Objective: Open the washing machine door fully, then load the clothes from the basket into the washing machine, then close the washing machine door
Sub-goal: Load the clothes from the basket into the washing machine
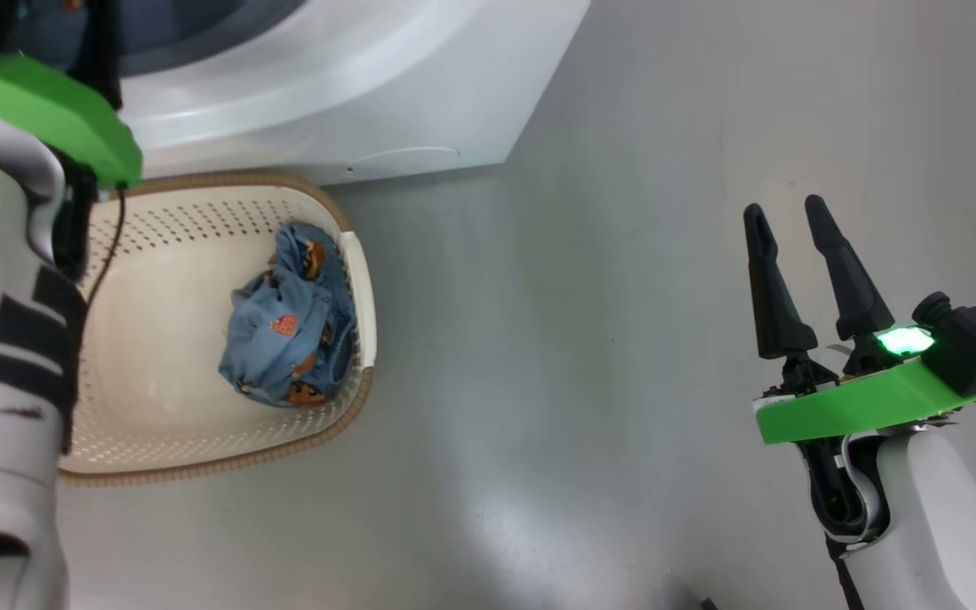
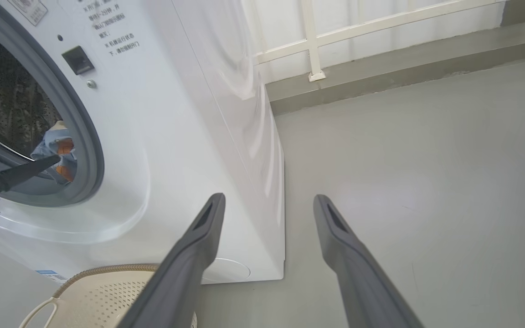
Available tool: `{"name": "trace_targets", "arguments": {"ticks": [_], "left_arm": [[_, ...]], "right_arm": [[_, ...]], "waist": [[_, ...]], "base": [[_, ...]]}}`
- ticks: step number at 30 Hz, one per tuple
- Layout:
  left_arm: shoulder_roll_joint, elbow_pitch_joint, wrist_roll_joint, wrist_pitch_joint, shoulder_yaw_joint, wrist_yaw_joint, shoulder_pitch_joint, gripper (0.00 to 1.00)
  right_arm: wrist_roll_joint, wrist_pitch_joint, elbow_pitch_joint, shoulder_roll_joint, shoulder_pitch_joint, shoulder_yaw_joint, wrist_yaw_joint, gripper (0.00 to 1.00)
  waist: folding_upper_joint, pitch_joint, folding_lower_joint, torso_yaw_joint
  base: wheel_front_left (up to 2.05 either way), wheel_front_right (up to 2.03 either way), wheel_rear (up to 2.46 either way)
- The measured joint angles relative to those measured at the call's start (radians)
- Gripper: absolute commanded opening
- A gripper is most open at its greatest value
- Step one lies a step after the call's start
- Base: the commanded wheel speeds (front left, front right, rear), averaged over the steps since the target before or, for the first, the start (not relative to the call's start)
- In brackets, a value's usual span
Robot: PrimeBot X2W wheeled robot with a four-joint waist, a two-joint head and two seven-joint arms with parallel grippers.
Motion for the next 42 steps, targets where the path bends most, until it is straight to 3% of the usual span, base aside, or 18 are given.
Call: {"name": "trace_targets", "arguments": {"ticks": [7, 16, 42], "left_arm": [[0.001, -0.099, -0.029, 0.0, -0.014, 0.0, 0.123, 1.0], [-0.014, -0.303, -0.043, 0.0, 0.043, 0.0, 0.367, 1.0], [-0.08, -0.765, 0.091, 0.0, 0.206, 0.0, 1.011, 1.0]], "right_arm": [[0.0, 0.0, 0.007, -0.022, 0.026, -0.007, 0.0, 1.0], [-0.002, 0.0, 0.024, -0.051, 0.091, -0.021, 0.0, 1.0], [-0.003, 0.0, 0.04, -0.126, 0.336, -0.062, 0.0, 1.0]], "waist": [[0.0, -0.04, 0.0, 0.021], [0.0, -0.121, 0.0, 0.045], [0.0, -0.431, 0.0, 0.117]], "base": [[0.0, 0.0, 0.0], [0.0, 0.0, 0.0], [0.0, 0.0, 0.0]]}}
